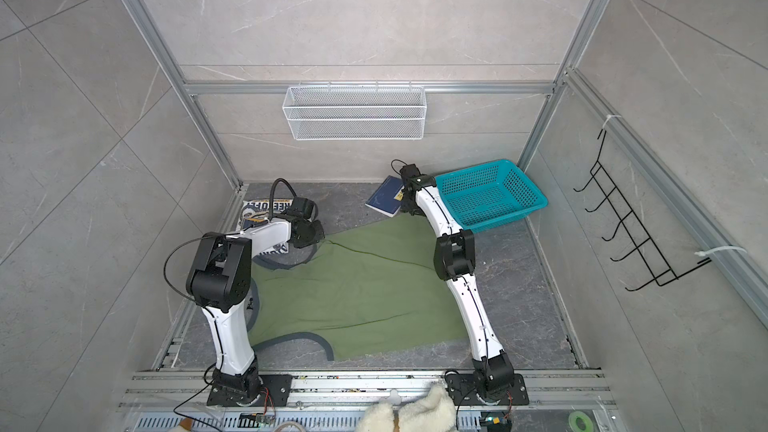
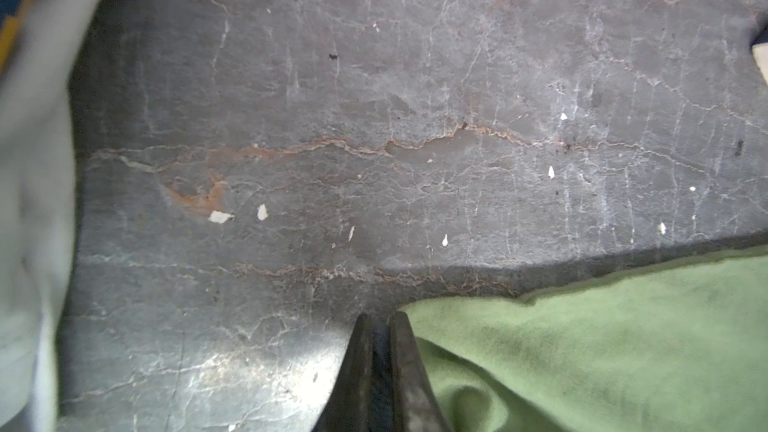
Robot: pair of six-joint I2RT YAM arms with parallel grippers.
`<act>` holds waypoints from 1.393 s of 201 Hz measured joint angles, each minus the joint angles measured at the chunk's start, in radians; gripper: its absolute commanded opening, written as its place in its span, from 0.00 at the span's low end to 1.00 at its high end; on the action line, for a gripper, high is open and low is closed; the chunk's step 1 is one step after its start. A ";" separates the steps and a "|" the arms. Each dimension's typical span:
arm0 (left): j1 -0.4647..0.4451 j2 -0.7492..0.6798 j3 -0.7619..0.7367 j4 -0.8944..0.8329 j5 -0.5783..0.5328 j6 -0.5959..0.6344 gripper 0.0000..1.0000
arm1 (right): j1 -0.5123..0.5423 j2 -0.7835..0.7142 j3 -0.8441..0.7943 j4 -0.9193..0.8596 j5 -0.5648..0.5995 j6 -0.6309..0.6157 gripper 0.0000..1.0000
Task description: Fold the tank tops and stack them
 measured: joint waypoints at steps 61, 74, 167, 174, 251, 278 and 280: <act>0.000 0.000 0.014 0.003 0.013 -0.003 0.00 | -0.016 0.015 0.003 -0.003 -0.005 0.000 0.56; 0.000 0.000 0.015 0.005 0.020 -0.004 0.00 | -0.018 0.024 0.018 -0.003 -0.006 0.000 0.51; -0.011 0.002 0.028 0.036 0.050 0.023 0.00 | -0.019 -0.007 -0.037 0.009 0.026 -0.028 0.12; -0.014 0.000 0.026 0.043 0.047 0.033 0.00 | -0.019 -0.032 -0.084 0.020 0.032 -0.031 0.12; -0.060 -0.113 -0.069 0.092 0.018 0.108 0.00 | -0.023 -0.494 -0.741 0.313 0.047 -0.042 0.13; -0.080 -0.157 -0.131 0.101 -0.005 0.107 0.00 | -0.024 -0.603 -0.891 0.418 0.045 -0.042 0.14; -0.082 -0.162 -0.138 0.103 -0.007 0.106 0.00 | -0.024 -0.610 -0.903 0.426 0.044 -0.042 0.14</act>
